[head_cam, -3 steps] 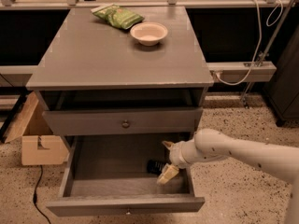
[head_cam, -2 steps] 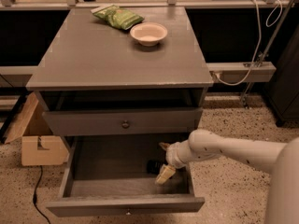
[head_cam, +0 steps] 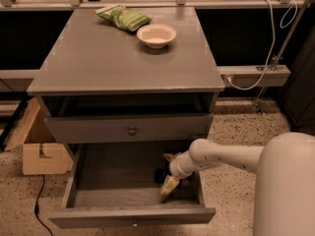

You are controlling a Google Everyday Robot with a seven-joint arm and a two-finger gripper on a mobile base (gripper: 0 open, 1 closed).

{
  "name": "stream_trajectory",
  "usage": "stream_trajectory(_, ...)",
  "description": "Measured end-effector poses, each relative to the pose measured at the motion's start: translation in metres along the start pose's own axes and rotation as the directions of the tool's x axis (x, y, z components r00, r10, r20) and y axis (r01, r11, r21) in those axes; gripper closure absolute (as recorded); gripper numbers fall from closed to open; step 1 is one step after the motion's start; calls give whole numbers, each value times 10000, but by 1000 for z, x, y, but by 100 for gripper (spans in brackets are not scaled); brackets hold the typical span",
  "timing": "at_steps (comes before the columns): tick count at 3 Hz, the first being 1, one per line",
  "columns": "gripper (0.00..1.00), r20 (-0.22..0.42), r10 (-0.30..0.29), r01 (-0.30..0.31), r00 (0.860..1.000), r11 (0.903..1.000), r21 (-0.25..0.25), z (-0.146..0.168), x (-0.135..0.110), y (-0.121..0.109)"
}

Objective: Pick rxbar blueberry from middle drawer and place on counter

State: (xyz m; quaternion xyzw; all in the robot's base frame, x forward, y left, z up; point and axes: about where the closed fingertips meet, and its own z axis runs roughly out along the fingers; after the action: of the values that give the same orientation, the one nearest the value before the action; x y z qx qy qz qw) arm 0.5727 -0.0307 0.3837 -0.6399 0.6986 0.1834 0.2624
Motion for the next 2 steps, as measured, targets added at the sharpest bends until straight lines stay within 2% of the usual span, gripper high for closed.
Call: stream_trajectory(2, 0, -428, 262, -269, 9987, 9995, -143, 9, 26, -9)
